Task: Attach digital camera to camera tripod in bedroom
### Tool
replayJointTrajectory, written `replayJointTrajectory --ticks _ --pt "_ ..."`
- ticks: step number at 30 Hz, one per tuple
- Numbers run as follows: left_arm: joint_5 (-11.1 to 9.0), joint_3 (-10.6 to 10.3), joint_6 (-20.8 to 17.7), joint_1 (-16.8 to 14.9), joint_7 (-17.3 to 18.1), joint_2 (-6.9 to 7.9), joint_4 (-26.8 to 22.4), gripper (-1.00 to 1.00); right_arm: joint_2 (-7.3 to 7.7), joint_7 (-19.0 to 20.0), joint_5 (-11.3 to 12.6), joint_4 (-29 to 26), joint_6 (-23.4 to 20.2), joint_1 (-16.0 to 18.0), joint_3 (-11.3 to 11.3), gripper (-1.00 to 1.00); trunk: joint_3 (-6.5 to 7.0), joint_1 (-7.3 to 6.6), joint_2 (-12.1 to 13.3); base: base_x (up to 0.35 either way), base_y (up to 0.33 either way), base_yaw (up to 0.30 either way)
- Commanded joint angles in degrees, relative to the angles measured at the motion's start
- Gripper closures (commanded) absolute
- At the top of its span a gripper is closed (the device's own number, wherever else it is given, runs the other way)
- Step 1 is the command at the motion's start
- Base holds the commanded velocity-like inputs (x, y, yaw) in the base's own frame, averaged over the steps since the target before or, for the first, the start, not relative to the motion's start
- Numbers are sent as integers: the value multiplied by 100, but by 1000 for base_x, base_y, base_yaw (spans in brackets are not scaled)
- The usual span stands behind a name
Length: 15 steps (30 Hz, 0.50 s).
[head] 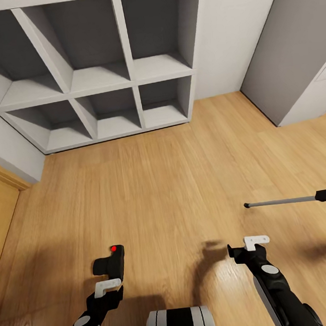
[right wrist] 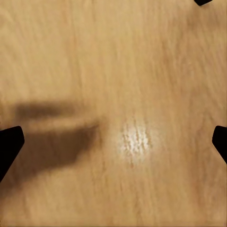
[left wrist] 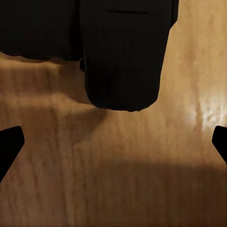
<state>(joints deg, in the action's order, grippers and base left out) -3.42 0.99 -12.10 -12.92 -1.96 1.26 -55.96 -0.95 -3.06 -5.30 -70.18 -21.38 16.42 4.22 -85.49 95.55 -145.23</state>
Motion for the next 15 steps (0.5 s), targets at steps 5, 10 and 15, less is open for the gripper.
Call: replayJointTrajectory --ticks 5,10,15 --pt "-35 -9 -45 0 -27 0 -17 -100 -8 7 -46 -17 -61 1 2 -100 -4 -1 -1 0 0 0" --pt "-25 1 -68 0 -31 -8 -2 -100 -3 13 -44 -21 -73 1 7 -100 -4 -1 -1 0 0 0" --pt "-32 12 -73 0 -29 -11 17 -100 -3 11 -42 -22 -147 1 1 -100 -4 -1 -1 0 0 0"
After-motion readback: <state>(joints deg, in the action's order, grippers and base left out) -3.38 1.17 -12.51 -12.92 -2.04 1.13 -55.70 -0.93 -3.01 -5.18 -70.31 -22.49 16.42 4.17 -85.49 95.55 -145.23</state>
